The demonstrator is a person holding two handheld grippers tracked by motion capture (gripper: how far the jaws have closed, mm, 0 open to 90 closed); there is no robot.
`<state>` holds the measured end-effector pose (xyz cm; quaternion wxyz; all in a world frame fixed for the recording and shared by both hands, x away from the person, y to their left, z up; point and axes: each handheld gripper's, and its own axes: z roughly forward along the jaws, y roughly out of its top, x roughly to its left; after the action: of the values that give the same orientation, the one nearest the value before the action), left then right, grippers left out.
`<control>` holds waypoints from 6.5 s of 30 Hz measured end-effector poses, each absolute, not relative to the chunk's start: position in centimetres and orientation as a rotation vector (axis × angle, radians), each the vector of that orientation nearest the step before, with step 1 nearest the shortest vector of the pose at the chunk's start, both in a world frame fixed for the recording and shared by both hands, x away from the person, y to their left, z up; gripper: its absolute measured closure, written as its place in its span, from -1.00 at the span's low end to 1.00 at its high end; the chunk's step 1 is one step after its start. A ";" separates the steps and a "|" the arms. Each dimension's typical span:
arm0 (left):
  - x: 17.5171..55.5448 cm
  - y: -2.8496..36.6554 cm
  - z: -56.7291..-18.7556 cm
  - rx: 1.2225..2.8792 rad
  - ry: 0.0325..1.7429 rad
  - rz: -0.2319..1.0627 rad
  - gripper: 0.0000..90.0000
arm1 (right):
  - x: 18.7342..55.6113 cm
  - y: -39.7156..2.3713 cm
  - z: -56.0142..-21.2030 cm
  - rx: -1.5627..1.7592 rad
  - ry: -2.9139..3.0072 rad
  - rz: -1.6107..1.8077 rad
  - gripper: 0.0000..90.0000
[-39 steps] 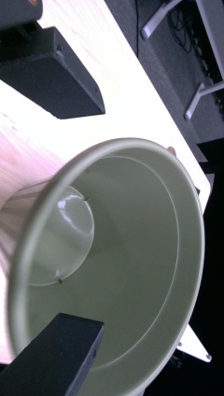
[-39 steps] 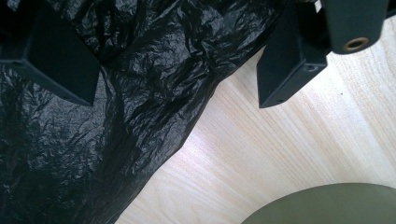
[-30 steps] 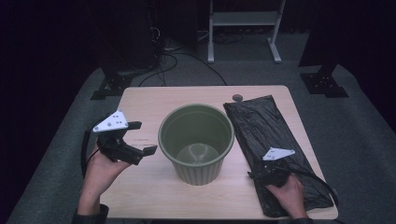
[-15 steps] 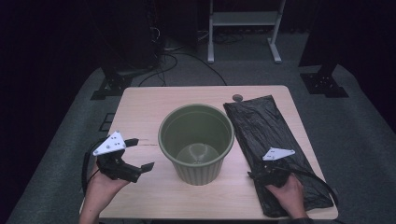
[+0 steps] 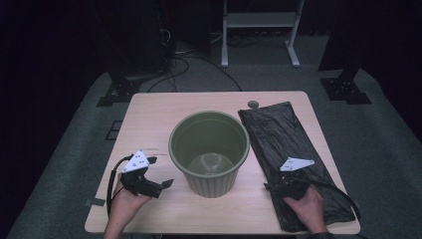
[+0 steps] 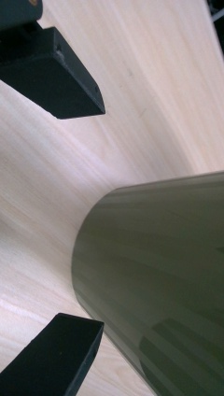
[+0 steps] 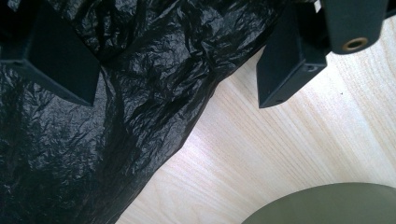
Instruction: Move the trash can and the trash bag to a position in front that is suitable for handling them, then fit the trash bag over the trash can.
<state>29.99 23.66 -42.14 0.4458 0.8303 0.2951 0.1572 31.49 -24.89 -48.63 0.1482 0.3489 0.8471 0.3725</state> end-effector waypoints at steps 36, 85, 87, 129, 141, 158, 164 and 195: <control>30.7 22.0 -48.3 2.240 0.788 0.347 -1.00 | 31.5 -24.9 -48.6 1.006 2.436 1.071 -0.73; 30.7 22.0 -48.3 2.239 0.793 0.346 -1.00 | 29.3 -22.0 -45.8 0.919 2.446 1.214 -0.28; 30.7 22.0 -48.3 2.240 0.793 0.346 -1.00 | 29.6 -22.5 -45.3 0.936 2.417 1.188 -0.34; 30.7 22.0 -48.3 2.239 0.793 0.346 -1.00 | 37.6 -30.4 -46.8 1.235 2.299 0.980 -0.46; 30.7 22.0 -48.3 2.239 0.793 0.346 -1.00 | 37.2 -29.2 -47.7 1.221 2.385 1.040 -0.48; 30.7 22.0 -48.3 2.239 0.793 0.346 -1.00 | 37.1 -23.2 -47.4 1.101 2.542 1.087 -0.55; 30.7 22.0 -48.3 2.239 0.793 0.346 -1.00 | 37.3 -21.5 -47.5 1.076 2.560 1.129 -0.56; 30.7 22.0 -48.3 2.239 0.793 0.346 -1.00 | 35.8 -16.8 -47.5 0.874 2.572 1.088 0.94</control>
<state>30.68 21.96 -48.31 0.3622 0.8695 0.3078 0.1344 35.83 -16.81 -47.50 0.1073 0.2970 0.8739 0.3697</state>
